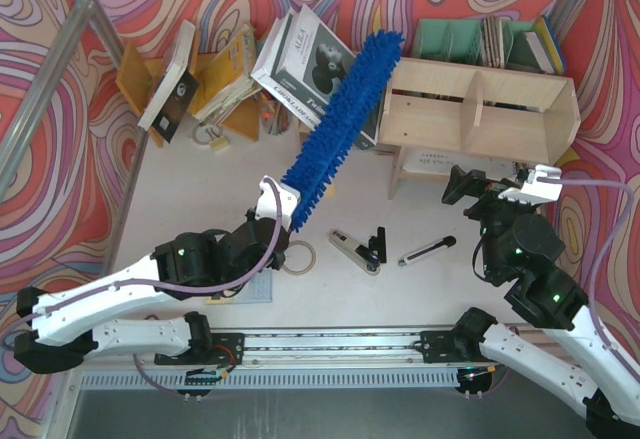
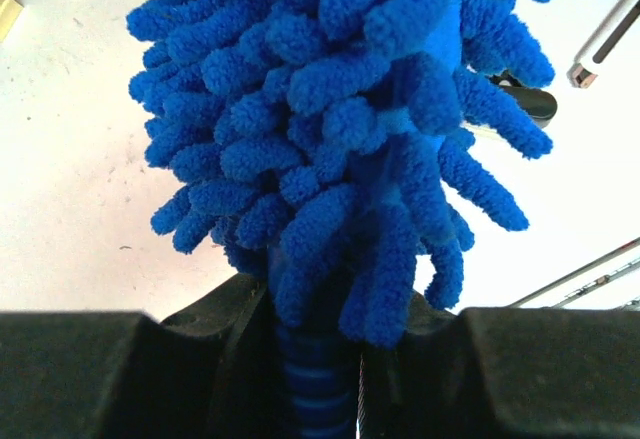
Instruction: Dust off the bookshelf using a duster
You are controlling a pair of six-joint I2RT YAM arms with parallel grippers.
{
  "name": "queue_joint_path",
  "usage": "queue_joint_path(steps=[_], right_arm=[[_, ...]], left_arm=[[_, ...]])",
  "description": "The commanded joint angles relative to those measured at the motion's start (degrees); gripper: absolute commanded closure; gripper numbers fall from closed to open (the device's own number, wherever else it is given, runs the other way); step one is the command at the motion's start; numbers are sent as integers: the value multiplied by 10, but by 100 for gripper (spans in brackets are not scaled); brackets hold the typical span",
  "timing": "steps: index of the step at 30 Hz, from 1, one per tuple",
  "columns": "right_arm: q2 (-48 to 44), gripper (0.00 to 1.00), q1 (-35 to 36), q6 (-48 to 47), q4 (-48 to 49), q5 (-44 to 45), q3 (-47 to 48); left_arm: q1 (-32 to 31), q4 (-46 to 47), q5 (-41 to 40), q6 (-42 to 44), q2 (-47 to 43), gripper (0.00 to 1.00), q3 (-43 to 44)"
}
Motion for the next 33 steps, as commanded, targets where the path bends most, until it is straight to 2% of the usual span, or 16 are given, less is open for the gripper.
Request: queue_joint_path(steps=[1, 10, 25, 33], right_arm=[[-2, 1, 2, 1, 0, 3, -3], [-5, 1, 2, 1, 2, 4, -11], [-7, 1, 2, 0, 2, 5, -15], [-14, 1, 2, 2, -1, 6, -18]], left_arm=[[41, 31, 15, 39, -6, 100, 10], [53, -11, -15, 66, -37, 100, 72], [53, 33, 40, 16, -27, 100, -14], [52, 87, 103, 15, 28, 100, -29]])
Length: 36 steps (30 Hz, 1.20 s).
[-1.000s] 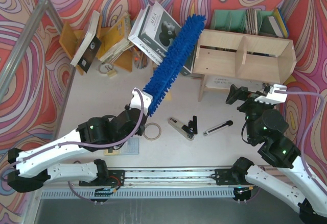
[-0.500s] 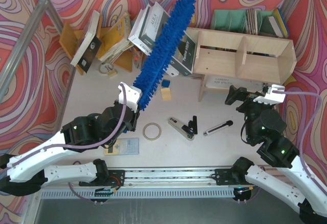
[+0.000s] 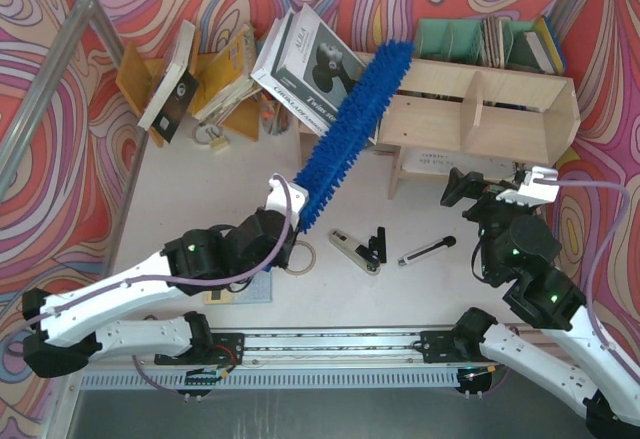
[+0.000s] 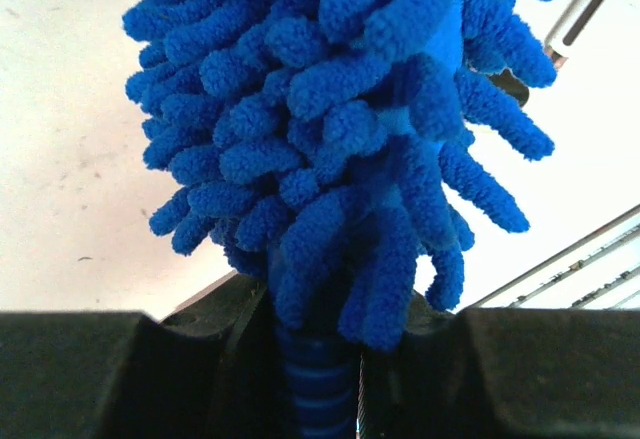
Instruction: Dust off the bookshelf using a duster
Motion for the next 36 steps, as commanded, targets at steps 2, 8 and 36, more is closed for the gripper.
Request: queue_joint_path(steps=[2, 8, 36], right_arm=[[-14, 1, 2, 2, -2, 6, -7], [-25, 1, 2, -1, -3, 11, -13], [-13, 1, 2, -2, 0, 3, -12]], left_arm=[[3, 58, 38, -12, 42, 100, -7], [3, 46, 41, -2, 57, 100, 30], [20, -202, -248, -113, -48, 100, 166]])
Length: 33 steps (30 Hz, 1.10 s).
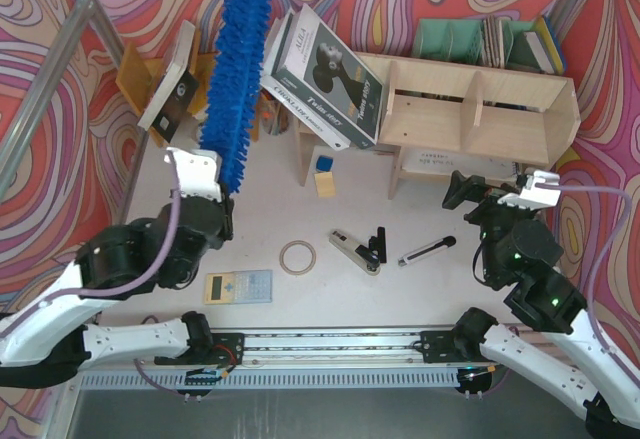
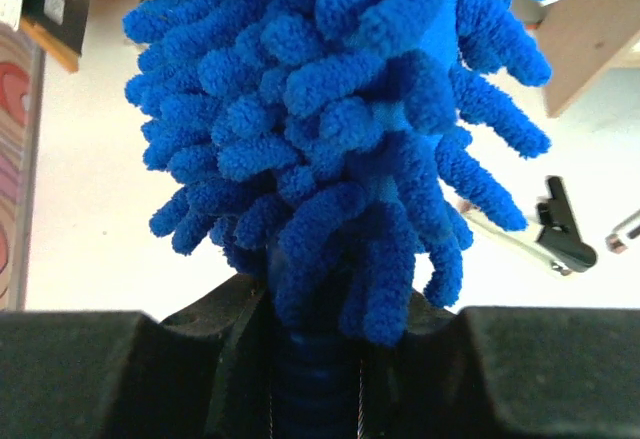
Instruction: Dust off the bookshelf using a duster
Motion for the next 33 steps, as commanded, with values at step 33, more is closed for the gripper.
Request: queue_joint_path(steps=[33], right_arm=[[2, 1, 2, 9, -4, 3, -16]], left_arm=[[176, 79, 287, -40, 68, 100, -177]])
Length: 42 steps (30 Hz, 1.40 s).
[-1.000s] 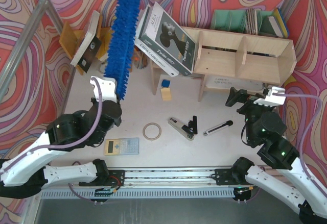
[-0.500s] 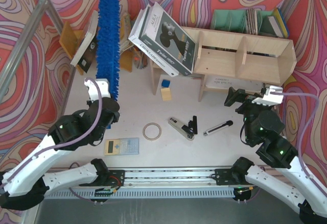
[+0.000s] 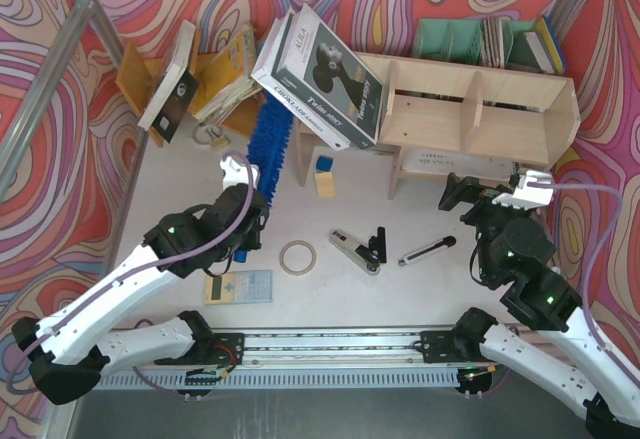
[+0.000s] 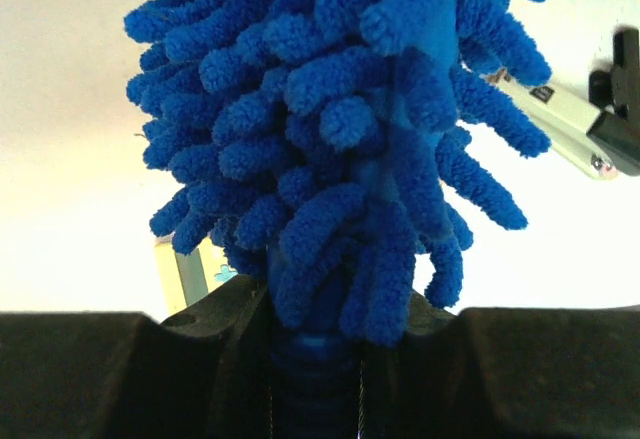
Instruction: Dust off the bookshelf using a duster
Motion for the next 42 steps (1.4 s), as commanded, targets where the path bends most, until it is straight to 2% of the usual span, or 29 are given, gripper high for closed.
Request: queue_joint_path(steps=[1, 8, 16, 24, 27, 30, 34, 42], right_arm=[[-4, 1, 2, 6, -3, 7, -5], [-4, 1, 2, 3, -1, 7, -5], [-9, 1, 2, 4, 0, 7, -6], [-14, 1, 2, 2, -3, 9, -6], [-15, 1, 2, 2, -2, 10, -7], [-15, 1, 2, 1, -2, 11, -8], [-15, 1, 2, 2, 1, 11, -10], [-12, 1, 2, 2, -1, 9, -8]], left_arm=[[3, 41, 55, 14, 10, 100, -28], [3, 61, 73, -20, 36, 100, -100], [3, 145, 103, -55, 61, 100, -191], [3, 140, 82, -62, 88, 100, -190], [3, 100, 42, -65, 68, 100, -158], [3, 103, 9, -59, 2, 100, -157], [3, 118, 15, -52, -45, 100, -157], [3, 145, 58, -58, -6, 100, -199]])
